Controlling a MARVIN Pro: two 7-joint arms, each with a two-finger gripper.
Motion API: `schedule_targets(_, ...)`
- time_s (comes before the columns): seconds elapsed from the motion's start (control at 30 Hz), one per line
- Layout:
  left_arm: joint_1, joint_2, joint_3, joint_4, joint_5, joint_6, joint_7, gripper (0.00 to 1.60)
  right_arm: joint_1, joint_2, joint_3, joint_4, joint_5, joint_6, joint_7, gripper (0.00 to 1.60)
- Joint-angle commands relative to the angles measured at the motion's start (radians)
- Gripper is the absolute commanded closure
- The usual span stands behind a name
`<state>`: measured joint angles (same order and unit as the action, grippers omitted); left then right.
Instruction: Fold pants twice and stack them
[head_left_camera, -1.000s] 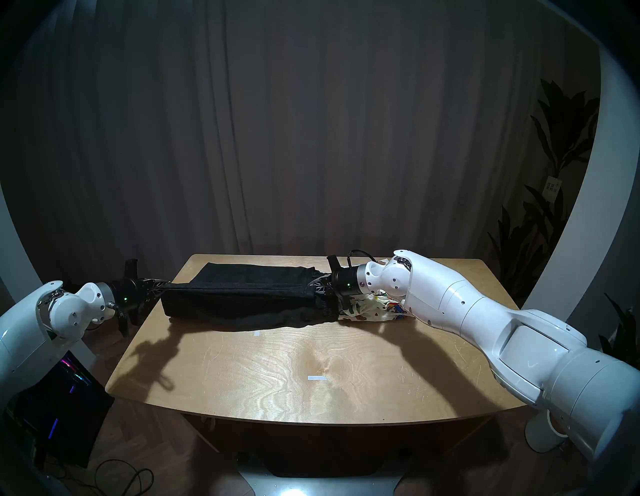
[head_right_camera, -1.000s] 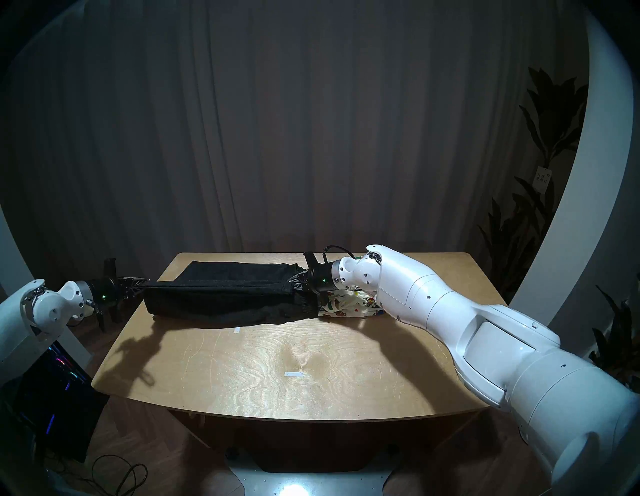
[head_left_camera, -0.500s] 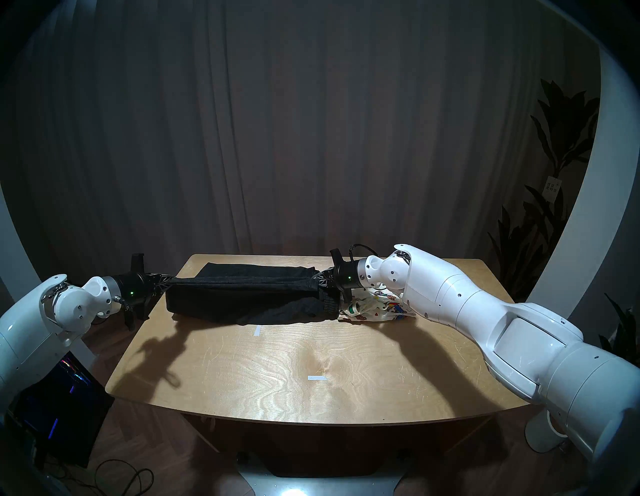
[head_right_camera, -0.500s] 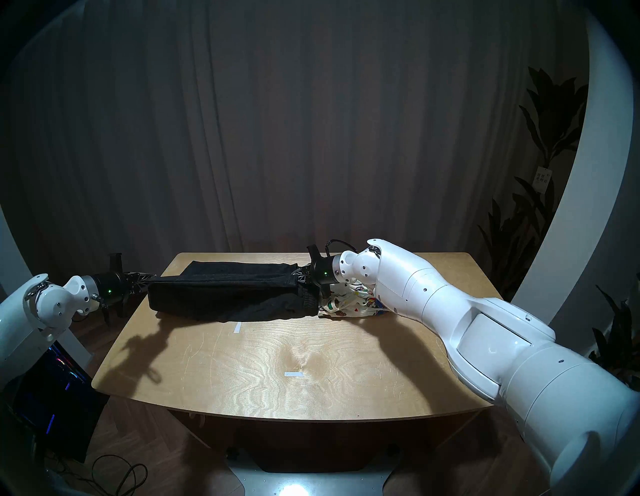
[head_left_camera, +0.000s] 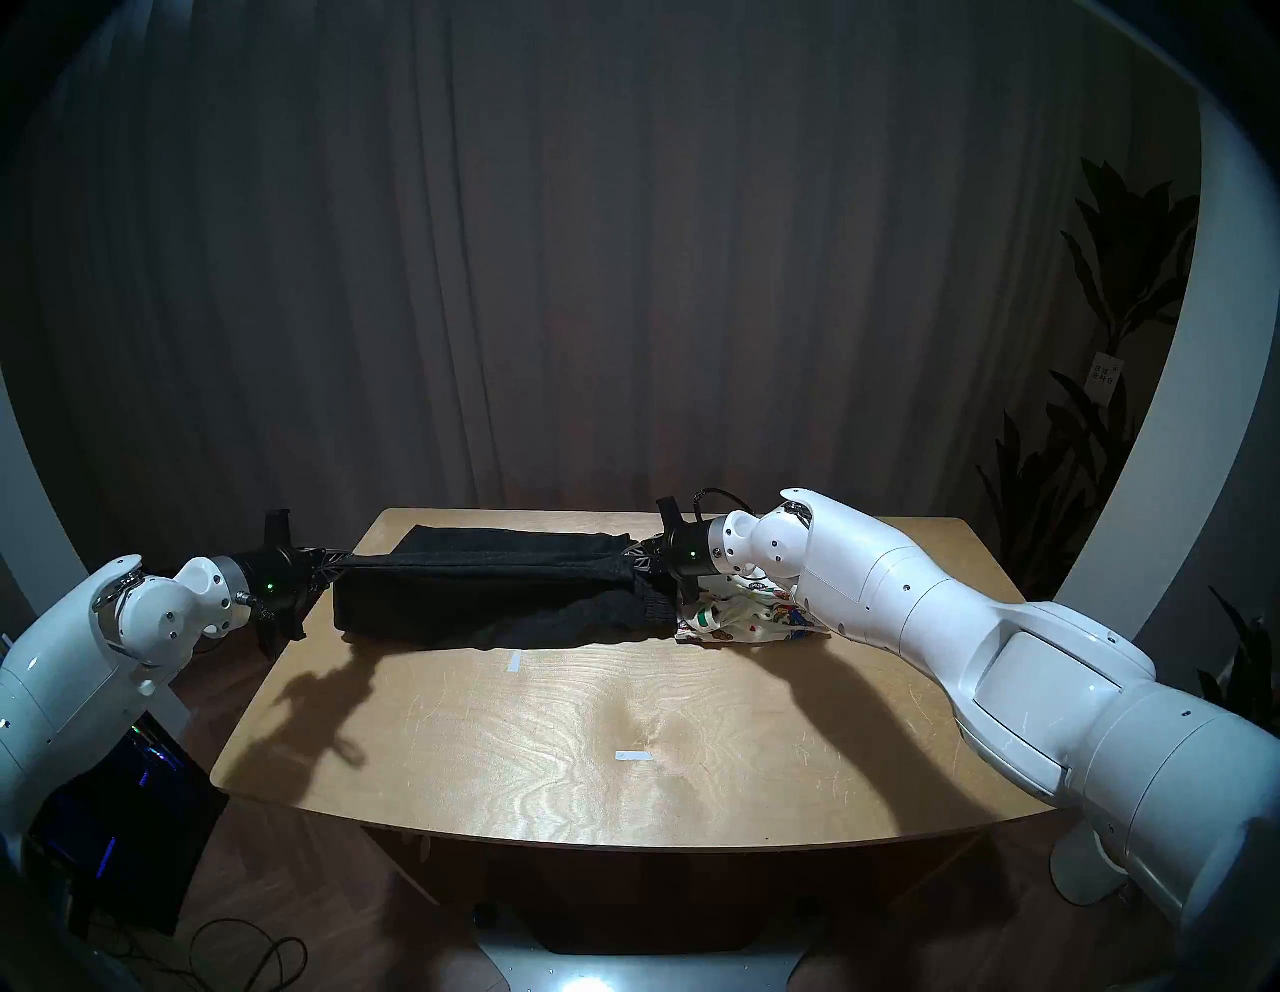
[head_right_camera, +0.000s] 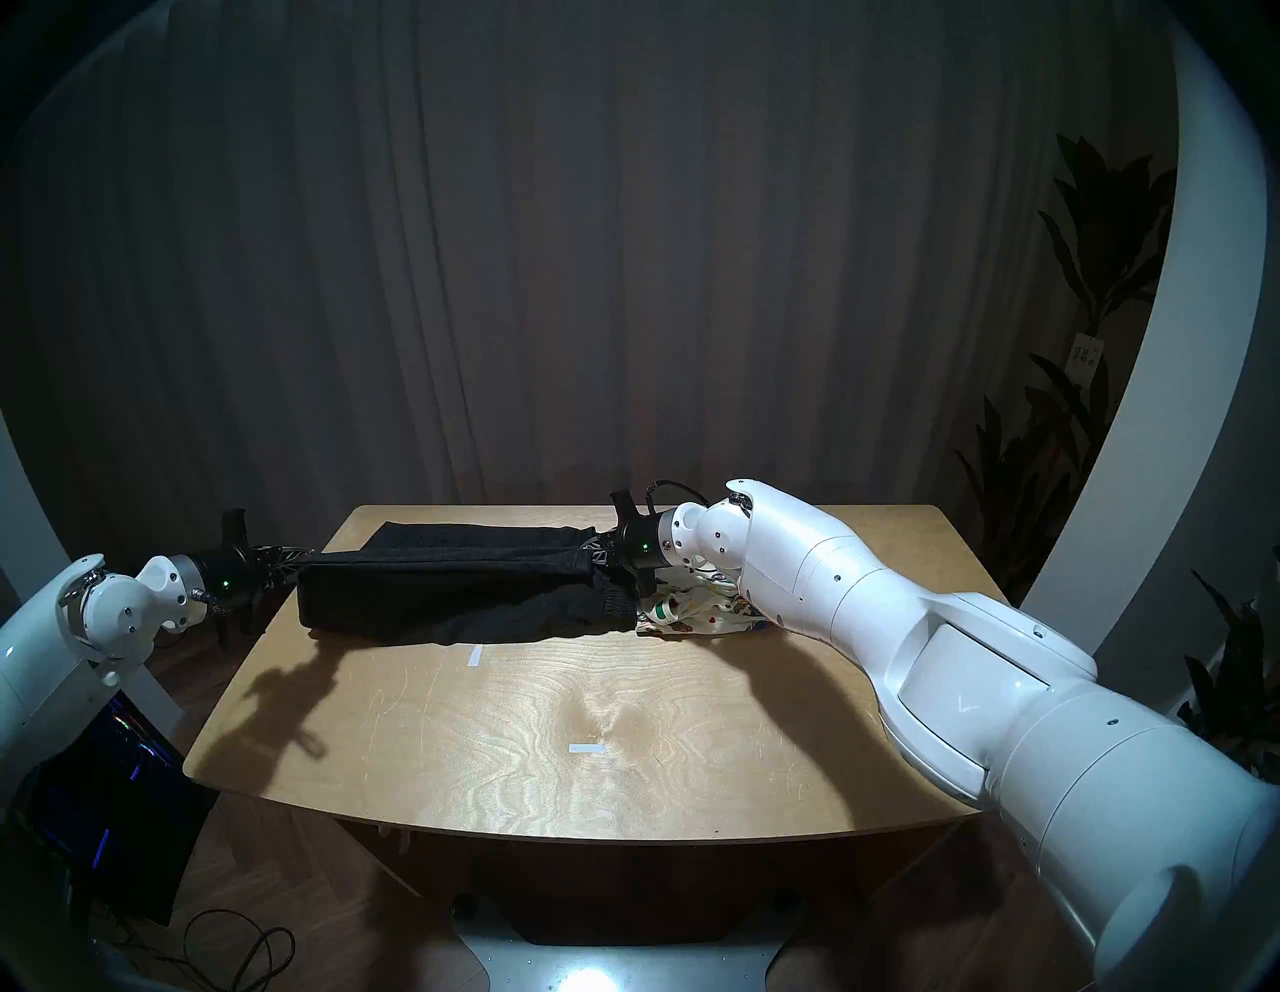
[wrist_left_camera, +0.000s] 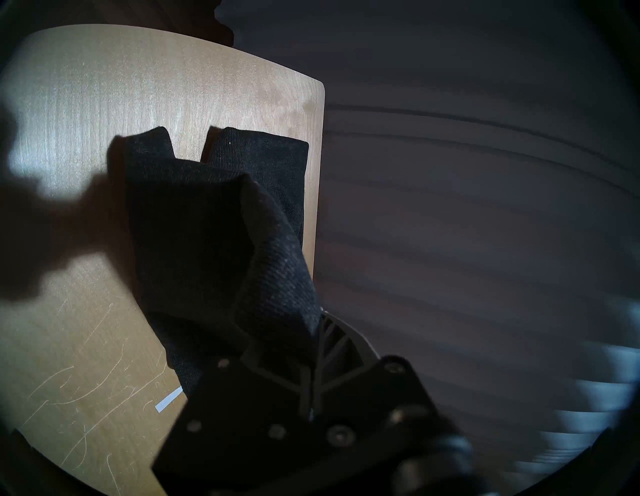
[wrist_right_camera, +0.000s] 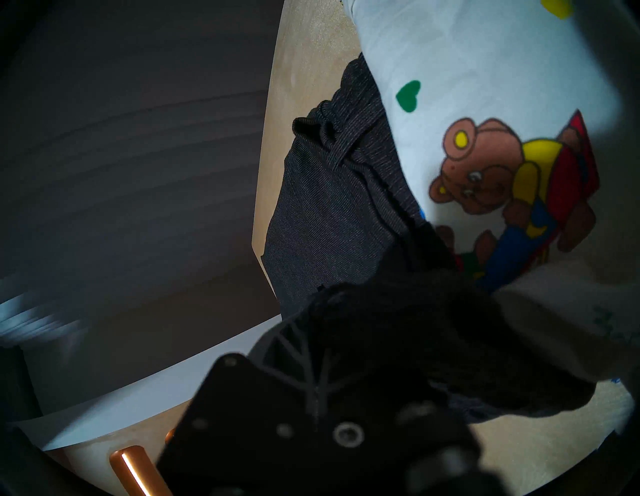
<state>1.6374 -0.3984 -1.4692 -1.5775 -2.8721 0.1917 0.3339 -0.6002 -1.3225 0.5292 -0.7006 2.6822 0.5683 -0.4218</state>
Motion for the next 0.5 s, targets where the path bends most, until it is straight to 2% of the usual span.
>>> schedule_targets(0.0, -0.066, -0.024, 0.002, 0.013, 0.012, -0.009, -0.012, 1.6, 0.017, -0.029, 0.004, 0.005, 0.001, -0.012, 0.005, 1.6)
schedule_targets(0.47, -0.129, -0.094, 0.039, 0.058, 0.049, -0.035, -0.019, 1.6, 0.016, -0.064, 0.003, 0.035, 0.0, -0.041, 0.008, 1.6)
